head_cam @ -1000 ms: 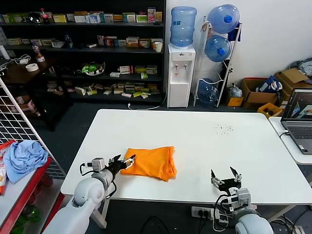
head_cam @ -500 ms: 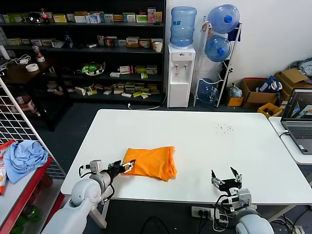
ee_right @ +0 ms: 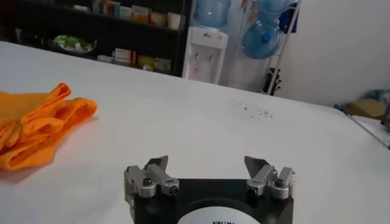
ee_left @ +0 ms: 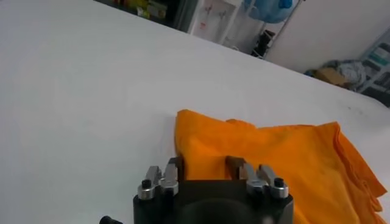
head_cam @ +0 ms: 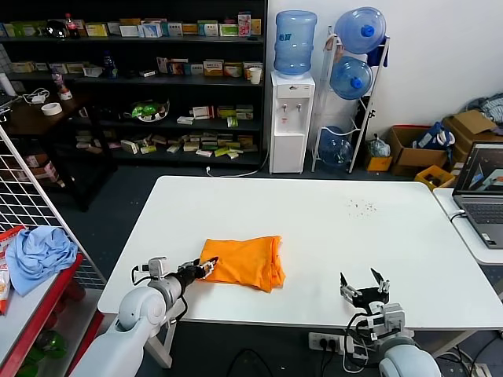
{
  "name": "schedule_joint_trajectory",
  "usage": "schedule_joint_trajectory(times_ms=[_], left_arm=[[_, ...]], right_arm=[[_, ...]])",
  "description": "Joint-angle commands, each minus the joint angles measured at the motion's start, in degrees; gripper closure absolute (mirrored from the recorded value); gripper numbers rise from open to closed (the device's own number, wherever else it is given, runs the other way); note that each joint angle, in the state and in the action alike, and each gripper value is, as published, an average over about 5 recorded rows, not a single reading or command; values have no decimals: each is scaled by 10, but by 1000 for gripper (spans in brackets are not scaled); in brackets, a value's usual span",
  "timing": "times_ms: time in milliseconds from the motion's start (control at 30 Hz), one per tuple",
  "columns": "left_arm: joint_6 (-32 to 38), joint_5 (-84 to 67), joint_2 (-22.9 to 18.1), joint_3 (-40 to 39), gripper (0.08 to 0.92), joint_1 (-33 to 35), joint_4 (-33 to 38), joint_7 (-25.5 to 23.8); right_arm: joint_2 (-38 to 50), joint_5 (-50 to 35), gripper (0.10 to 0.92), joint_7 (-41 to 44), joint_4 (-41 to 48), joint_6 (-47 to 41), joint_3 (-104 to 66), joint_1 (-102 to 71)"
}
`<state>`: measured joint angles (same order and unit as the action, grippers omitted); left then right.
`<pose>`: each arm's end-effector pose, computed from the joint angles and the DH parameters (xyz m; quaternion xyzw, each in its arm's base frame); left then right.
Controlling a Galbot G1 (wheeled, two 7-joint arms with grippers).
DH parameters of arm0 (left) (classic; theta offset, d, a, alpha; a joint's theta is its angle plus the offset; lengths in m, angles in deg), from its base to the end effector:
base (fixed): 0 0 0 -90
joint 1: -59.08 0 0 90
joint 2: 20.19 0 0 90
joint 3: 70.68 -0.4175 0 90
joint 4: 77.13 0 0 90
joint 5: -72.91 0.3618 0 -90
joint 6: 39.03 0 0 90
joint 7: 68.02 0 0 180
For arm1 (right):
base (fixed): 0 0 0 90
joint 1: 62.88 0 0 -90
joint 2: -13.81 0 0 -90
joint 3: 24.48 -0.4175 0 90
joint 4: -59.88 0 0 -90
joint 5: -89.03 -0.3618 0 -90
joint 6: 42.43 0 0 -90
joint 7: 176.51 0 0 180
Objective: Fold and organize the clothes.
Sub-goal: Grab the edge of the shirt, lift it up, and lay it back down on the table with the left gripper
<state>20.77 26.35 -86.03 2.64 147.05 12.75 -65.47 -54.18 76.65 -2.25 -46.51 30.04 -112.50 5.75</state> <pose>0.3614 0.0764 -0.4116 -0.1458 -0.9243 0.1447 0.3217 0.2148 -0.1071 -0.4029 0.0123 -0.9756 0.0888 0.2006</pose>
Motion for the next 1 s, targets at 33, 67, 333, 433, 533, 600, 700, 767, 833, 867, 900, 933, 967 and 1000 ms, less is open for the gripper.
schedule_joint_trajectory(times_ms=[33,67,333,433,533,600,700,767,833,867,900,933,967,1000], left_arm=[[-3,0,0,0,536,1,-1,-7],[-3,0,1,0,562,1,0,-7],[-1,-4,7,4,804,9,20,-10],[0,-5,12,9,842,11,24,-9],[4,2,19,13,844,15,22,-8],[9,13,26,19,844,16,15,-6],[18,38,43,33,844,16,6,-5],[24,62,60,47,844,17,5,-5],[31,85,82,64,844,18,5,-3],[33,96,93,73,844,18,5,-2],[36,109,105,82,844,18,4,-2],[38,119,116,91,844,17,1,-1],[39,127,128,98,844,16,-1,0],[40,139,139,104,844,14,-5,0]], right_arm=[[-2,0,203,-1,0,-1,1,2],[-2,0,203,-1,0,-1,1,2],[-2,1,203,-1,-2,-1,0,1],[-2,0,203,-1,-3,-1,1,2],[-3,-1,203,-1,-2,0,2,3],[-3,-2,203,-1,-1,0,3,4],[-1,-2,203,-1,-1,-1,6,5],[-1,-1,203,-1,-2,-2,9,6],[-2,-1,203,-1,-3,-3,12,9],[-2,-1,203,-1,-3,-3,14,10],[-3,-1,203,-1,-3,-4,15,11],[-3,-1,203,-1,-3,-4,17,12],[-4,-1,203,-1,-3,-4,18,13],[-4,-1,203,-1,-3,-4,19,14]])
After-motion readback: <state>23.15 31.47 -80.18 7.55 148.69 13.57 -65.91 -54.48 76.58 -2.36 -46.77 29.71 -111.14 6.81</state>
